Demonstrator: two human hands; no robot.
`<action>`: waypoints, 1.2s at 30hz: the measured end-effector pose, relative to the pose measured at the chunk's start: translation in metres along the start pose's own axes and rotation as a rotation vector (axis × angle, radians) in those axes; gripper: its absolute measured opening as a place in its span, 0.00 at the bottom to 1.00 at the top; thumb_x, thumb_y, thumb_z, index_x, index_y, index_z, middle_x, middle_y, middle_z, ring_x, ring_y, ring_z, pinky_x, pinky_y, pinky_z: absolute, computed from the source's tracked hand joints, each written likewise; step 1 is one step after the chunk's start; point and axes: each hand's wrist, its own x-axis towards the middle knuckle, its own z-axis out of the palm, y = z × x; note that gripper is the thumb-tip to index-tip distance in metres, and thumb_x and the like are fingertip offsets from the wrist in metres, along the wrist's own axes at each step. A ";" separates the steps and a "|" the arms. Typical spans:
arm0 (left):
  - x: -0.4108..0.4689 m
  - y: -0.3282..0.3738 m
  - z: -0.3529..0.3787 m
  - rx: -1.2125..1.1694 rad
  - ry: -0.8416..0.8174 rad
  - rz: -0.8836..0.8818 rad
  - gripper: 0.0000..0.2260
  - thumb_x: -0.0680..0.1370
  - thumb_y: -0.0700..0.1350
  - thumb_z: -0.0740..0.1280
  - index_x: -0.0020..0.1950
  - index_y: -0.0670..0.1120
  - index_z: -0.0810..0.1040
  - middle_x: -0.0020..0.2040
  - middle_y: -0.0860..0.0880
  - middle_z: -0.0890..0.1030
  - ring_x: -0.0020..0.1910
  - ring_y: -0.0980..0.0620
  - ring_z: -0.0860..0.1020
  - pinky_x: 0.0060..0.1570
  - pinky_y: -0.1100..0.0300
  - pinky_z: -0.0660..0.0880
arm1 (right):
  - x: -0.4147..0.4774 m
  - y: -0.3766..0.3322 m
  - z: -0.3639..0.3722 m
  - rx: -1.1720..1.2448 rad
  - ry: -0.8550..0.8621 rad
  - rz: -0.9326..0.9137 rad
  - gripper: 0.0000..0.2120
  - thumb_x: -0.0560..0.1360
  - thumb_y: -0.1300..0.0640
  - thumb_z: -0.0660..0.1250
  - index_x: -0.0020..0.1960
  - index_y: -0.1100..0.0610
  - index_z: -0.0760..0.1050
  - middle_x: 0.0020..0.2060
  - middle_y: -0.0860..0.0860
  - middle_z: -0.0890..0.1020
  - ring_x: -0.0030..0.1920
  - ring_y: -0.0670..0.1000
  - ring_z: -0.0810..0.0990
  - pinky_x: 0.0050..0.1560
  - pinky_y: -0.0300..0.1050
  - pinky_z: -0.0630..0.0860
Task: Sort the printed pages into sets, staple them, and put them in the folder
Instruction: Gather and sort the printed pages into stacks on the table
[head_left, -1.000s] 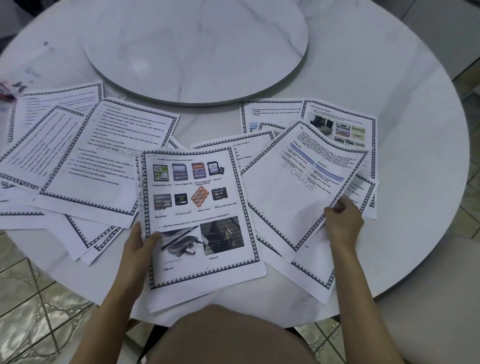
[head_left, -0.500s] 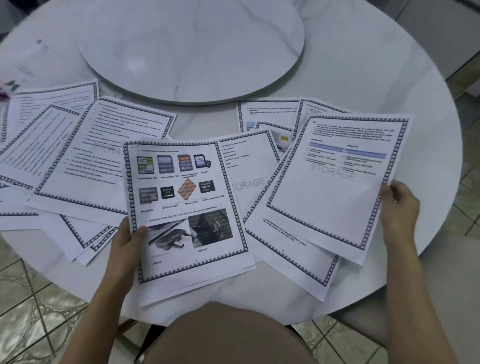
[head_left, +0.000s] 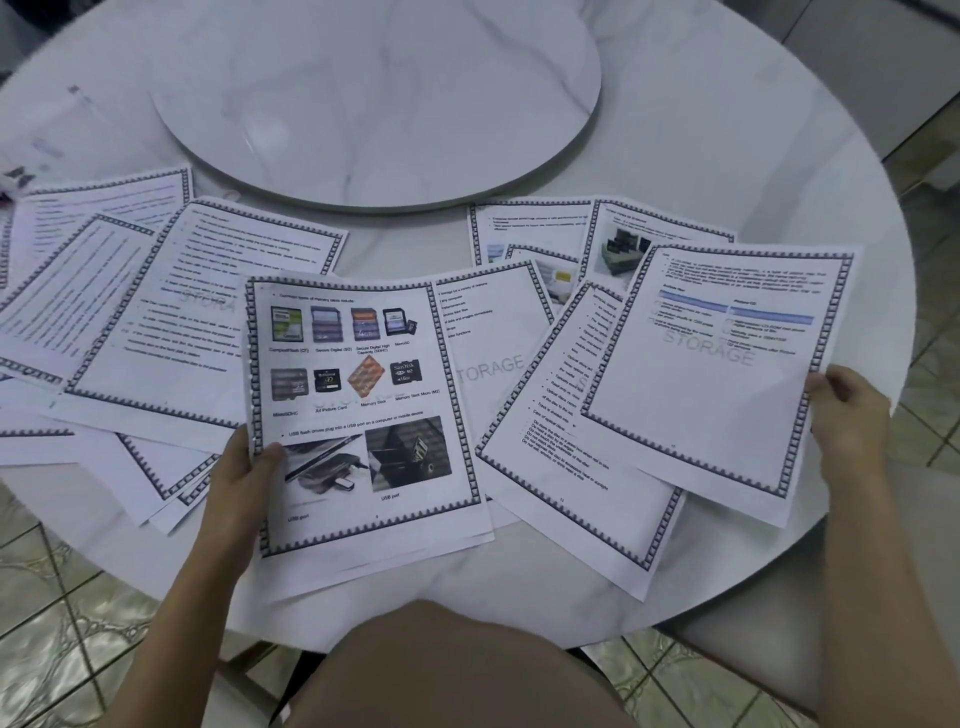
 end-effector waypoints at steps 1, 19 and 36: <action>0.001 -0.001 0.000 0.008 0.000 0.003 0.14 0.80 0.36 0.56 0.64 0.42 0.70 0.55 0.47 0.75 0.52 0.47 0.73 0.53 0.54 0.67 | 0.003 0.000 -0.001 -0.009 -0.007 0.007 0.09 0.77 0.60 0.59 0.53 0.61 0.76 0.44 0.55 0.77 0.40 0.52 0.74 0.34 0.30 0.70; 0.004 -0.007 0.003 0.047 0.012 0.045 0.14 0.80 0.36 0.56 0.65 0.42 0.70 0.57 0.48 0.75 0.55 0.47 0.73 0.56 0.53 0.68 | -0.051 -0.047 0.035 -0.268 -0.183 -0.228 0.14 0.76 0.60 0.64 0.60 0.63 0.75 0.57 0.64 0.75 0.54 0.60 0.77 0.53 0.39 0.66; -0.001 -0.002 -0.008 0.020 0.084 0.085 0.13 0.80 0.36 0.56 0.64 0.41 0.69 0.56 0.47 0.74 0.54 0.47 0.73 0.54 0.54 0.67 | -0.169 -0.065 0.138 -0.394 -0.630 -0.749 0.17 0.74 0.60 0.65 0.63 0.63 0.72 0.61 0.57 0.75 0.60 0.57 0.73 0.59 0.55 0.73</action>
